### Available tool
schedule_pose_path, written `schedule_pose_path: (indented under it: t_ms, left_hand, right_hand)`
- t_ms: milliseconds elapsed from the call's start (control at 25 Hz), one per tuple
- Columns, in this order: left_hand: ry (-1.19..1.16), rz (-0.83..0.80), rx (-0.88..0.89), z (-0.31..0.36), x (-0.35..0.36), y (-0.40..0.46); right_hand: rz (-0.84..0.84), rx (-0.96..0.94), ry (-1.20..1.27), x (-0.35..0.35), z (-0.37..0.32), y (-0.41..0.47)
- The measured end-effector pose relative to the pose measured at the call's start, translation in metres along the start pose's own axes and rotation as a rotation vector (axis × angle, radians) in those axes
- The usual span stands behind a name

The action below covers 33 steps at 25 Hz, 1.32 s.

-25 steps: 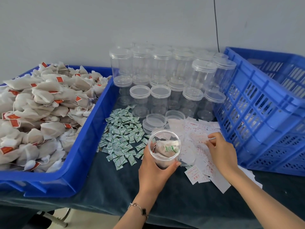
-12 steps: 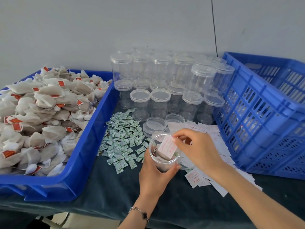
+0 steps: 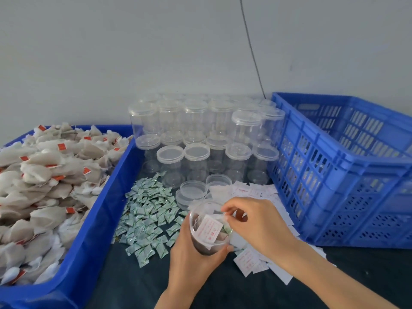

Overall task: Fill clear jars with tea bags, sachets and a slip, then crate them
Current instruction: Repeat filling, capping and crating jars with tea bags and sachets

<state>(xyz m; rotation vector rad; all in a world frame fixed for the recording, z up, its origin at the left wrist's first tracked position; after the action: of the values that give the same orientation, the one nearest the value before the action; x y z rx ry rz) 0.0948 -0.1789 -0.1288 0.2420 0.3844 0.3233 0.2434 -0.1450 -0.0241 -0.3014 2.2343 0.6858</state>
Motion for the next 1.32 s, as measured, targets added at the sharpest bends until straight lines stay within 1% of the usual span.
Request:
schedule_pose_path:
  t_ms: [120,160,240,280,320,360,400,440,480,560,640,680,720,800,880,960,1040,1160,1280,1320]
  left_hand:
    - [-0.068,0.025,0.201,0.041,-0.003,0.018]
    - [-0.046,0.036,0.289,0.06,-0.004,0.024]
    - [0.018,0.009,0.452,0.101,-0.003,0.041]
    - [0.042,-0.02,0.517,0.122,-0.002,0.05]
    - [0.06,-0.057,0.576,0.146,0.001,0.061]
    - [0.058,-0.103,0.623,0.17,0.006,0.071]
    - [0.063,-0.143,0.666,0.193,0.013,0.084]
    - [0.089,-0.16,0.709,0.217,0.021,0.097]
    - [0.135,-0.132,0.766,0.241,0.029,0.112]
    - [0.228,-0.022,0.947,0.285,0.049,0.142]
    - [0.342,0.066,1.15,0.319,0.077,0.177]
    - [0.417,0.058,1.216,0.331,0.094,0.195]
    - [0.507,0.001,1.239,0.34,0.115,0.212]
    - [0.771,-0.162,1.21,0.345,0.169,0.242]
    - [1.028,-0.308,1.156,0.336,0.225,0.266]
    - [1.147,-0.466,1.055,0.32,0.276,0.284]
    - [1.223,-0.596,0.971,0.301,0.317,0.3]
    - [1.373,-0.732,0.878,0.271,0.354,0.317]
    - [1.479,-0.848,0.769,0.248,0.372,0.323]
    - [1.515,-0.91,0.715,0.242,0.376,0.322]
  right_hand:
    - [0.087,-0.117,-0.069,-0.039,-0.009,0.001]
    - [0.077,-0.125,-0.04,-0.058,-0.011,0.0]
    - [-0.027,-0.167,0.015,-0.103,-0.018,0.0]
    - [-0.077,-0.217,-0.025,-0.127,-0.022,0.001]
    - [-0.092,-0.269,-0.103,-0.151,-0.027,0.004]
    - [-0.071,-0.314,-0.179,-0.176,-0.031,0.007]
    - [-0.015,-0.347,-0.253,-0.201,-0.033,0.012]
    - [0.056,-0.381,-0.322,-0.224,-0.035,0.019]
    - [0.121,-0.399,-0.39,-0.245,-0.034,0.027]
    - [0.192,-0.372,-0.501,-0.282,-0.028,0.048]
    - [0.201,-0.322,-0.606,-0.314,-0.013,0.072]
    - [0.202,-0.307,-0.682,-0.324,-0.001,0.085]
    - [0.193,-0.279,-0.763,-0.331,0.015,0.099]
    - [0.115,-0.152,-0.926,-0.337,0.059,0.129]
    - [-0.068,0.046,-1.035,-0.329,0.115,0.156]
    - [-0.237,0.266,-0.998,-0.317,0.174,0.175]
    - [-0.296,0.408,-0.89,-0.304,0.227,0.189]
    - [-0.307,0.485,-0.845,-0.276,0.286,0.198]
    - [-0.298,0.44,-0.872,-0.25,0.32,0.195]
    - [-0.306,0.427,-0.859,-0.243,0.329,0.192]
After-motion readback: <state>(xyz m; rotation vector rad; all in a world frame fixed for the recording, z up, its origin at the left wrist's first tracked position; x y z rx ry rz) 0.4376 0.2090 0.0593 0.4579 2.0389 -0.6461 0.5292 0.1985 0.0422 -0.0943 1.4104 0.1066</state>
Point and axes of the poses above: each hand's wrist, its own y-axis towards the middle knuckle, its own x-axis out of the palm, z = x × y, the point moved 2 cm from there along y, towards the middle knuckle, and after that the axes turned 4 degrees about y, right-handed, at the moved point
